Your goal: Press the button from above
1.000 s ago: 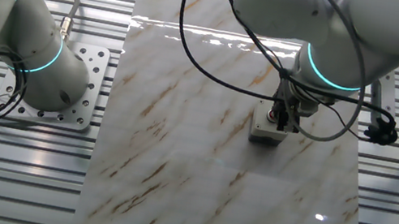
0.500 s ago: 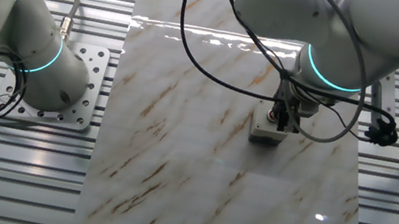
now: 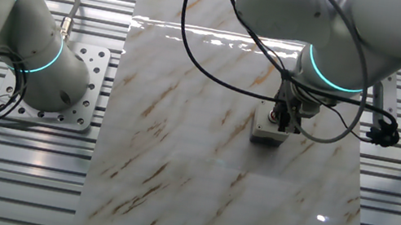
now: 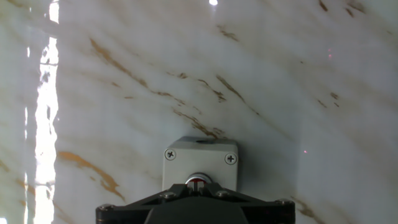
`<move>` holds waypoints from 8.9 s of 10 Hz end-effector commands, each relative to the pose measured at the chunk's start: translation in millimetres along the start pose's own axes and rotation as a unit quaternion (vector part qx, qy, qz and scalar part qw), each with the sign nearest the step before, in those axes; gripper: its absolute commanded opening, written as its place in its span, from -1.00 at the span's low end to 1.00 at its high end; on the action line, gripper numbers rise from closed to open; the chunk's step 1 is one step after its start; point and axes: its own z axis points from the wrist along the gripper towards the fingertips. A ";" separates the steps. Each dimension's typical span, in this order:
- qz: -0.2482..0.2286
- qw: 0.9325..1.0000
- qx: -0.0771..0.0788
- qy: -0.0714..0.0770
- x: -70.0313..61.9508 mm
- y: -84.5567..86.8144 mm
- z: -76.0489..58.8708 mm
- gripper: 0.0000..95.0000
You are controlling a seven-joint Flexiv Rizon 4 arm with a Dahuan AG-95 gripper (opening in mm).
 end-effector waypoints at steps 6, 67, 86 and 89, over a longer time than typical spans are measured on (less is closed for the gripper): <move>0.001 1.000 -0.003 0.000 3.6 -0.3 0.9 -1.00; 0.048 0.984 -0.128 0.118 3.9 -4.1 -3.9 -1.00; 0.021 1.000 0.012 -0.005 25.0 -6.1 -17.4 -1.00; 0.010 1.000 0.019 0.006 25.0 -6.1 -17.4 -1.00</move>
